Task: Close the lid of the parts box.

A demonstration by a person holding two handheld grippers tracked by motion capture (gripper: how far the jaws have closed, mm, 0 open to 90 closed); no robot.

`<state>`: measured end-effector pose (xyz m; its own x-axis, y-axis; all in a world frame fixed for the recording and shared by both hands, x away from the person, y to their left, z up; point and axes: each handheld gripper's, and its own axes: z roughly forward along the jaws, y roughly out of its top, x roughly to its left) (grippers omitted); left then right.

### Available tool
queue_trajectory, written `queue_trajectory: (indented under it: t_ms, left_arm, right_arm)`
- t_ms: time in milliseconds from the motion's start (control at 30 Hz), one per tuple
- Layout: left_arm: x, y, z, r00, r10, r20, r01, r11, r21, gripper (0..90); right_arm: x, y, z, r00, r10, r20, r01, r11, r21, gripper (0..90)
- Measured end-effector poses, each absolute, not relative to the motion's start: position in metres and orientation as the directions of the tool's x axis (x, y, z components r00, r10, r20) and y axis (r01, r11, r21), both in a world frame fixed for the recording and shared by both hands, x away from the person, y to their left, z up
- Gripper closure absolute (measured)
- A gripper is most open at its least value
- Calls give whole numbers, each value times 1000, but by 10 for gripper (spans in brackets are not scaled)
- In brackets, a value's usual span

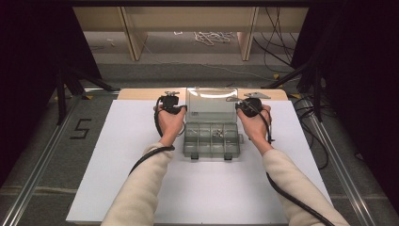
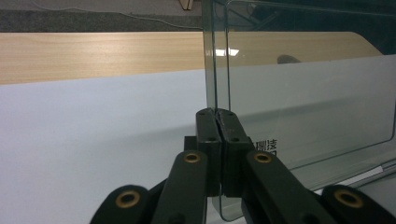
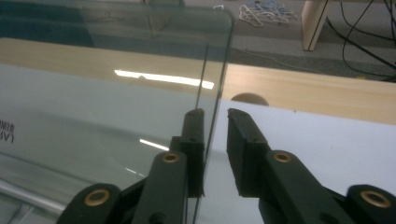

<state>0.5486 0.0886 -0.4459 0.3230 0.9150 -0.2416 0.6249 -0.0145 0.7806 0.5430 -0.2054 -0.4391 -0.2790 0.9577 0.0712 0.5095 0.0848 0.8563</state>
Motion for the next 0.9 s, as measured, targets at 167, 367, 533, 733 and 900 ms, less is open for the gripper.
queue_trajectory:
  t_ms: [167, 367, 533, 733, 900]
  left_arm:
    - [545, 88, -446, 315, 917, -246, 610, 3, 792, 886]
    - [544, 89, -446, 324, 914, -245, 606, -1, 796, 886]
    - [544, 90, -445, 331, 912, -241, 600, -7, 800, 886]
    - [544, 90, -446, 334, 913, -236, 599, -12, 801, 887]
    - [544, 90, -445, 337, 912, -236, 594, -12, 804, 886]
  right_arm:
    - [548, -206, -427, -281, 956, 79, 501, 76, 862, 709]
    - [554, -204, -421, -281, 954, 101, 514, 61, 856, 710]
    - [559, -204, -421, -276, 956, 101, 513, 58, 856, 720]
    - [561, -205, -418, -262, 958, 117, 525, 39, 850, 726]
    - [566, -204, -415, -259, 959, 114, 525, 41, 850, 742]
